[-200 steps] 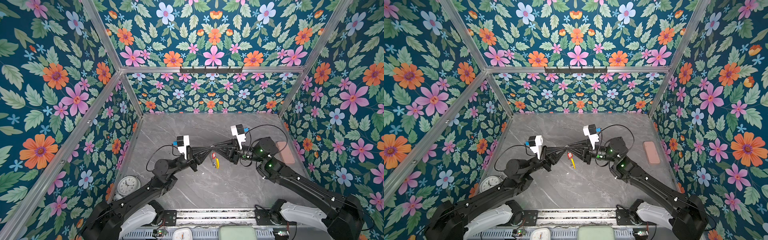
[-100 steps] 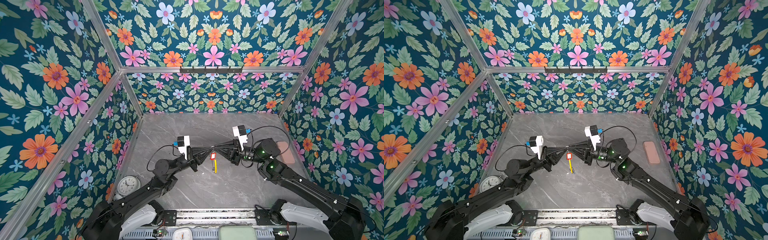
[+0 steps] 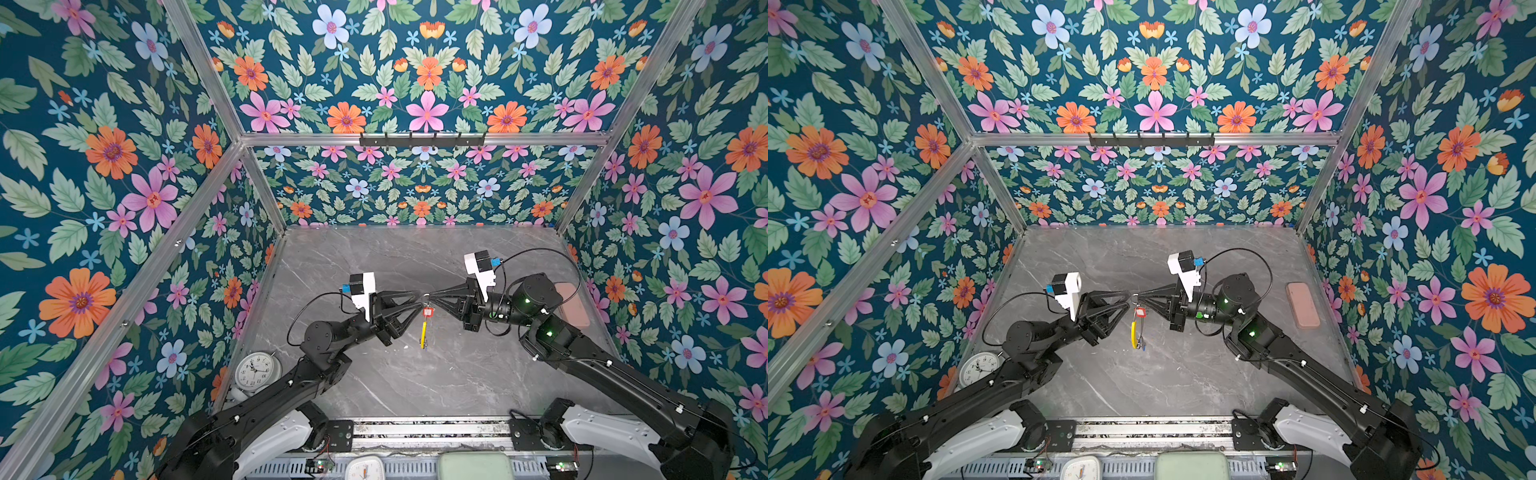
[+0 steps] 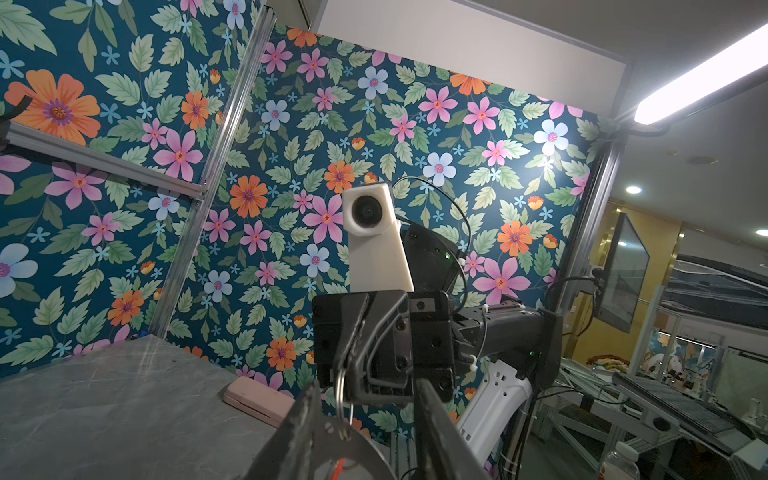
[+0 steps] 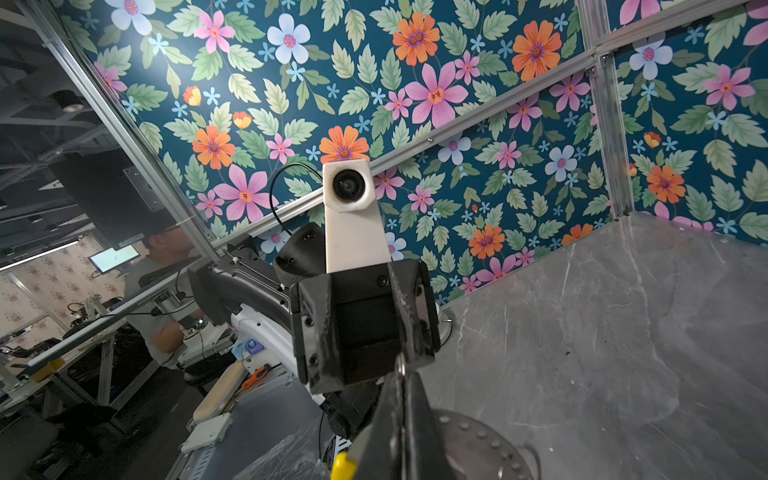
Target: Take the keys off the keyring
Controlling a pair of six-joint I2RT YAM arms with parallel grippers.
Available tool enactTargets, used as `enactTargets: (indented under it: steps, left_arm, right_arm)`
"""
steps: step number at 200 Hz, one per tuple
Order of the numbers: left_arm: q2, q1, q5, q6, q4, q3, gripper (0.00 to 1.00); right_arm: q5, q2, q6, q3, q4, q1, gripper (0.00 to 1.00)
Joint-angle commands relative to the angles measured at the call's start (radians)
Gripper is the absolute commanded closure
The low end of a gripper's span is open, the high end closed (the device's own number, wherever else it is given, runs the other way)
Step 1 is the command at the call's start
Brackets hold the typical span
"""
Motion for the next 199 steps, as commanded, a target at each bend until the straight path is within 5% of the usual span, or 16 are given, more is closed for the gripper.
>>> enactTargets:
  steps: [1, 87, 199]
  left_arm:
    - [-0.041, 0.001, 0.010, 0.039, -0.175, 0.036, 0.59]
    - [-0.105, 0.002, 0.064, 0.214, -0.878, 0.284, 0.65]
    - [-0.022, 0.003, 0.180, 0.303, -1.133, 0.436, 0.73]
  right_arm:
    - [-0.011, -0.005, -0.079, 0.039, -0.117, 0.001, 1.00]
    - [-0.056, 0.044, -0.341, 0.256, -0.606, 0.000, 1.00]
    - [-0.073, 0.108, -0.559, 0.417, -0.896, 0.000, 1.00]
